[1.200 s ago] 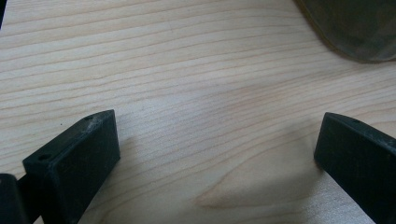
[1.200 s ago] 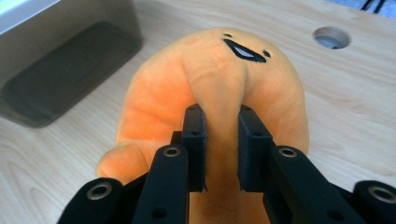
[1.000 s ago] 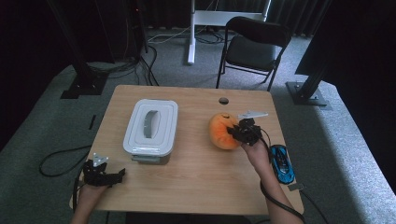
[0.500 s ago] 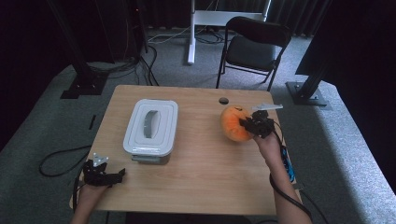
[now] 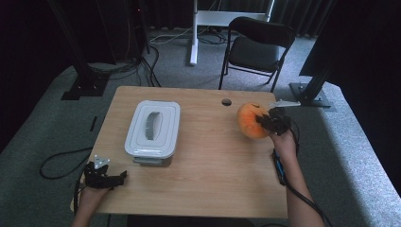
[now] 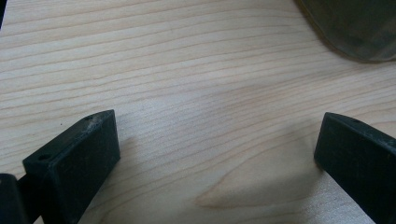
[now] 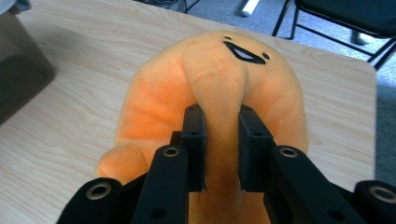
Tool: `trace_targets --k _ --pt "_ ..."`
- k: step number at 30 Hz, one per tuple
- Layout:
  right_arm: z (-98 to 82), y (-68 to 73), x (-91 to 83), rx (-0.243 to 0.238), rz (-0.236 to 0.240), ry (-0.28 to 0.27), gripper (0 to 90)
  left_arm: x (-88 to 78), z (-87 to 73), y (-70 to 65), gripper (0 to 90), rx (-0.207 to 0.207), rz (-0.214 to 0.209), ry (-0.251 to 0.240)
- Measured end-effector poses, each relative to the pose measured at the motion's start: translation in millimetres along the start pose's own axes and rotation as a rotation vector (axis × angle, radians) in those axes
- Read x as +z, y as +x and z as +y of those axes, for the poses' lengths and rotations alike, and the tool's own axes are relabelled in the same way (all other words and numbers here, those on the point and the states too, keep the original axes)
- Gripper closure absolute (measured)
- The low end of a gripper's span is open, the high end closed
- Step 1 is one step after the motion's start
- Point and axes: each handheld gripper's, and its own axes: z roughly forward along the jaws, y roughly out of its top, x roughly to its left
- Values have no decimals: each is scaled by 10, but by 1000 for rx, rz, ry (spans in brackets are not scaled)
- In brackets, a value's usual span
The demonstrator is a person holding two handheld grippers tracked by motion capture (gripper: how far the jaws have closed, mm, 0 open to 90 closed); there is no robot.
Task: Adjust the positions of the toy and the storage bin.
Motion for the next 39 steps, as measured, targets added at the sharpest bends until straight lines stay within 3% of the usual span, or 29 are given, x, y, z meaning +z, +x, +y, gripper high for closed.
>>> trace_targets --k 15,26,39 --pt "-48 -346 78 41 -69 21 752 0 0 0 5 0 0 0" --pt "-35 -508 238 30 -128 72 750 1 0 0 5 -1 0 -1" --pt "11 -657 425 52 -142 62 739 0 0 0 5 -1 0 -1"
